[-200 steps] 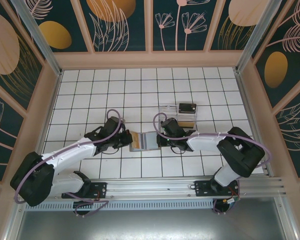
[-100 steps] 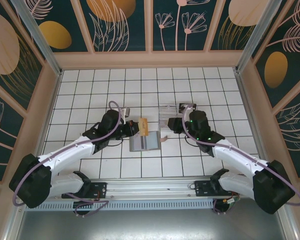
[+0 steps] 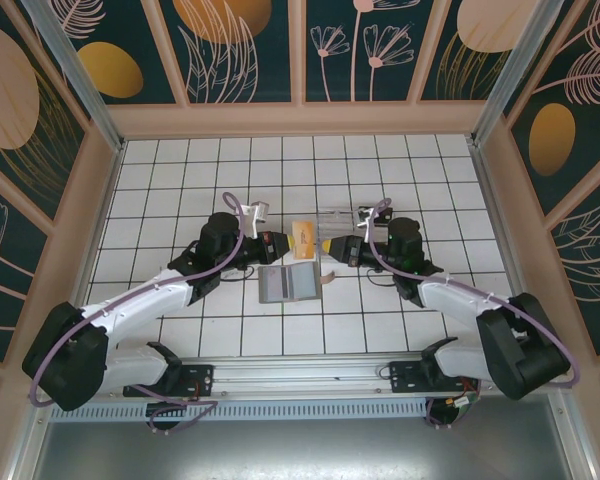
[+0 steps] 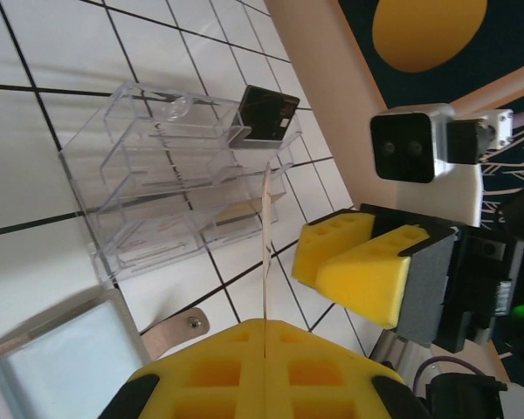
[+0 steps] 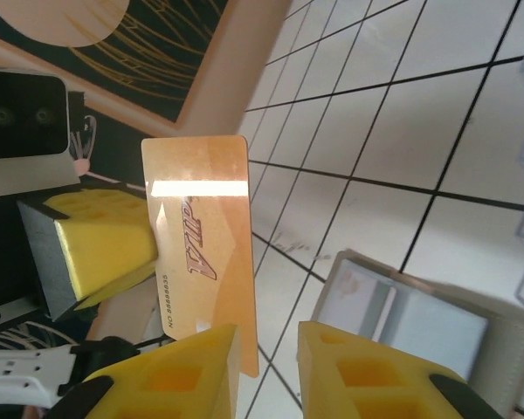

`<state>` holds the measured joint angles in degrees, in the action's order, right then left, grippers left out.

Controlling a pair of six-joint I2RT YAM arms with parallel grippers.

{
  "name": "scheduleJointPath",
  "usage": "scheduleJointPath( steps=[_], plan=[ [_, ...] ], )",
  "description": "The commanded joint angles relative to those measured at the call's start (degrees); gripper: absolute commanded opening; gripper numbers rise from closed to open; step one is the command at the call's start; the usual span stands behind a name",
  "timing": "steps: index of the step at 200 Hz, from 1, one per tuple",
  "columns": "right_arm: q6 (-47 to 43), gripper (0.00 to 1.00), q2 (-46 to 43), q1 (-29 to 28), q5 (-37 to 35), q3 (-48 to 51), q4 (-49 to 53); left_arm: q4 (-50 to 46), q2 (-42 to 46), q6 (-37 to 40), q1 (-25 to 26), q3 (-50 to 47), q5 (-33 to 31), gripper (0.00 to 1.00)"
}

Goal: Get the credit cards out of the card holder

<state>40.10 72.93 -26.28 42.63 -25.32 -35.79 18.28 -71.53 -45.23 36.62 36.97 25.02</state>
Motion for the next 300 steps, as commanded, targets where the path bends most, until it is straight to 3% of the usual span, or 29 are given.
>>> scheduleJointPath(
  steps=[1, 176, 246, 261, 269, 275, 296, 300],
  plan=[
    [2.9, 0.26, 1.5, 0.2, 4.7, 0.6, -7.4, 4.7, -0.5, -0.7, -0.6, -0.6, 2.7, 0.00],
    [4.9, 0.26, 5.8, -1.7, 7.8, -2.4, -13.0, 7.8, -1.4, -2.5, -0.6, -3.2, 6.0, 0.00],
    [4.5, 0.02, 5.6, -1.7, 7.9, -1.9, -12.1, 7.8, -1.9, -2.3, -0.5, -3.0, 6.2, 0.00],
    [2.9, 0.01, 4.6, -1.5, 7.3, -1.9, -9.3, 7.3, -1.8, -1.8, -0.6, -2.9, 5.8, 0.28],
    [1.3, 0.00, 3.7, -1.4, 6.6, -2.1, -6.6, 6.5, -1.6, -1.3, -0.6, -2.6, 5.3, 0.57],
    [-0.3, 0.00, 2.7, -1.4, 5.9, -2.4, -3.8, 5.9, -1.4, -1.0, -0.7, -2.4, 4.6, 0.72],
    [-7.0, 0.00, -2.1, -1.3, 0.6, -4.1, 7.9, 4.2, -0.1, 0.3, -0.7, -1.9, 2.7, 0.97],
    [-8.5, 0.00, -2.9, -1.2, -0.7, -4.7, 10.4, 3.9, 0.1, 0.4, -0.7, -1.9, 2.3, 0.99]
  ],
)
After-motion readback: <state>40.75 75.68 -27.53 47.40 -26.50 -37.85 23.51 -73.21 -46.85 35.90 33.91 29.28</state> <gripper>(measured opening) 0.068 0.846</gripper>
